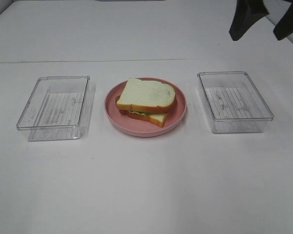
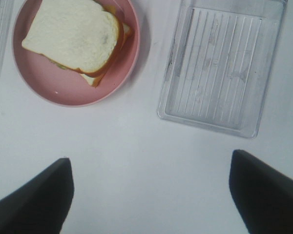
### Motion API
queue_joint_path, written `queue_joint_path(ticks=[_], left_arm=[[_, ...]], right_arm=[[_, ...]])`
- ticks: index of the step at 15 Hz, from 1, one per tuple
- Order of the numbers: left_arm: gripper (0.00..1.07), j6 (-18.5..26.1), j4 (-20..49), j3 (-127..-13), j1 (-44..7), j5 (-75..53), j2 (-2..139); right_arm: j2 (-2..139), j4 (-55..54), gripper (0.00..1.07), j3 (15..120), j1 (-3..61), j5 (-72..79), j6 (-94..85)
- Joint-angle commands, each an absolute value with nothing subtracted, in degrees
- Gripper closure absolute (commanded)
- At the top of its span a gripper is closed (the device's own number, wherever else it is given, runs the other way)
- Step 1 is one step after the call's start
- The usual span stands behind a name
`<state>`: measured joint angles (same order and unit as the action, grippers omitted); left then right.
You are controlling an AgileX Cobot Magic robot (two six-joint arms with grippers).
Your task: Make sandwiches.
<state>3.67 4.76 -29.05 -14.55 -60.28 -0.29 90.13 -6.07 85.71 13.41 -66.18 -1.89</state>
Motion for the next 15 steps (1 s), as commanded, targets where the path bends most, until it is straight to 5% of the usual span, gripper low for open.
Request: queue_joint_path(ticks=[1, 9, 15], left_arm=[[0.23, 3.2, 4.7, -28.9, -14.8, -59.6, -1.6], [0.23, 3.3, 4.8, -28.9, -14.8, -59.6, -1.6], [0.23, 3.7, 4.9, -28.9, -14.8, -59.6, -1.6]], right_arm=[[81.1, -5.7, 0.26, 78.3, 13.5, -66.7, -1.8], [32.0, -5.3, 0.26, 37.8, 13.5, -67.8, -2.8], [8.8, -5.3, 0.26, 30.3, 13.5, -63.4, -7.8]])
